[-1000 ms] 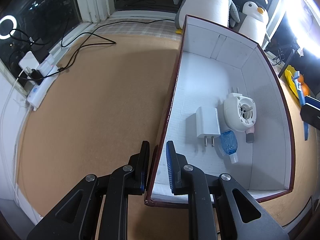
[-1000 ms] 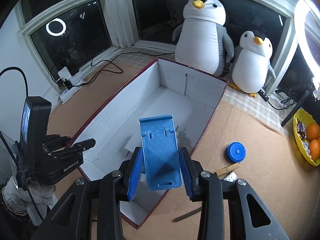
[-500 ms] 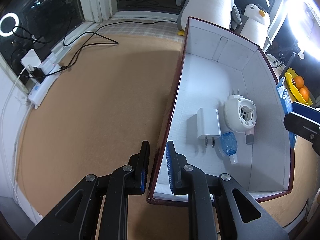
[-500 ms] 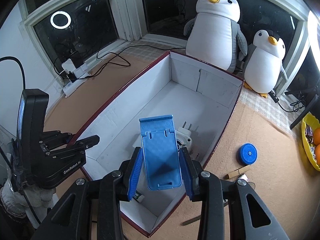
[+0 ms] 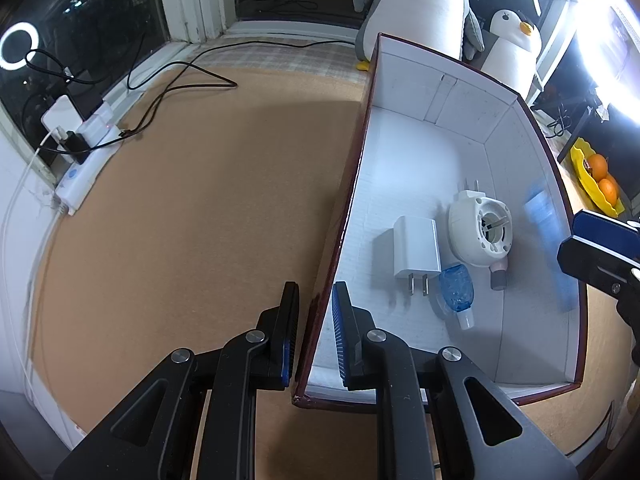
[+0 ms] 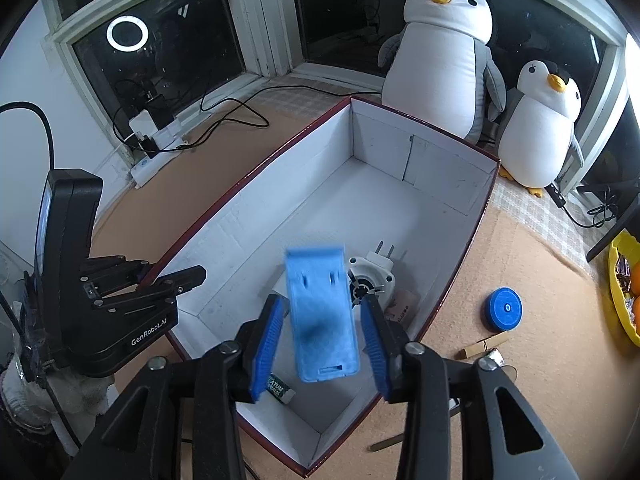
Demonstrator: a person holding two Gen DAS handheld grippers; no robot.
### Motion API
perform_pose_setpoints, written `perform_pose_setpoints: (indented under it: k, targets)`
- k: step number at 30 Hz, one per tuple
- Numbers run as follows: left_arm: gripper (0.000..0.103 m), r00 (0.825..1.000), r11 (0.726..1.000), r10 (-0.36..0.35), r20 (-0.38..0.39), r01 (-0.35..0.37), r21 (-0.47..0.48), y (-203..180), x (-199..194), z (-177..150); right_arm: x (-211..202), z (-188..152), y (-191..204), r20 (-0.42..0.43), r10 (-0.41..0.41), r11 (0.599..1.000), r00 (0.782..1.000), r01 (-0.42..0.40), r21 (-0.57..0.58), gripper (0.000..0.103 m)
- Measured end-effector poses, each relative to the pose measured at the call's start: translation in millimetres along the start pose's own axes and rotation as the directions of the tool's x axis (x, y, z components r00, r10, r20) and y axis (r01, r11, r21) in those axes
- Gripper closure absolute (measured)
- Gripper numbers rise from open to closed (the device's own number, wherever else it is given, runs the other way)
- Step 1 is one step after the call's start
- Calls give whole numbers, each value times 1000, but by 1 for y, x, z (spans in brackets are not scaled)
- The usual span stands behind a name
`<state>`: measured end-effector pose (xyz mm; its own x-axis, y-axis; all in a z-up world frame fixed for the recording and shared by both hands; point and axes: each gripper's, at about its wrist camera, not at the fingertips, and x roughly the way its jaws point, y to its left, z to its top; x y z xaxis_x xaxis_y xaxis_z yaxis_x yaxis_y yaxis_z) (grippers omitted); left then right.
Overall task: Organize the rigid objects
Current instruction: 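Carry the phone stand into the box and release it with the right gripper, then withdraw the open right gripper from the box toward the metal spoon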
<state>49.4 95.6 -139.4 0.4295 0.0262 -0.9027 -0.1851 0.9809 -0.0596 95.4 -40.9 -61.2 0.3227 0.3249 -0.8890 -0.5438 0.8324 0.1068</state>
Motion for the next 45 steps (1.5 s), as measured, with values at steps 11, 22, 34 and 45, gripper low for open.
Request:
perform_pose_setpoints:
  k: [11, 22, 34, 45]
  targets:
    - [88, 1000, 1000, -2, 4, 2, 4, -1, -2, 1, -3, -1, -5, 2, 4, 1000, 1000, -4, 23, 53]
    - [88, 1000, 1000, -2, 7, 2, 24, -4, -3, 4, -15, -4, -23, 24, -25, 998, 999, 24, 64, 48]
    - [88, 1000, 997, 2, 3, -2, 72, -8, 1, 8, -27, -24, -66, 41, -89, 978, 995, 80, 191, 47]
    - [88, 1000, 996, -10, -7, 10, 92, -7, 6, 8, -45, -55, -122, 47, -237, 922, 970, 209, 326, 47]
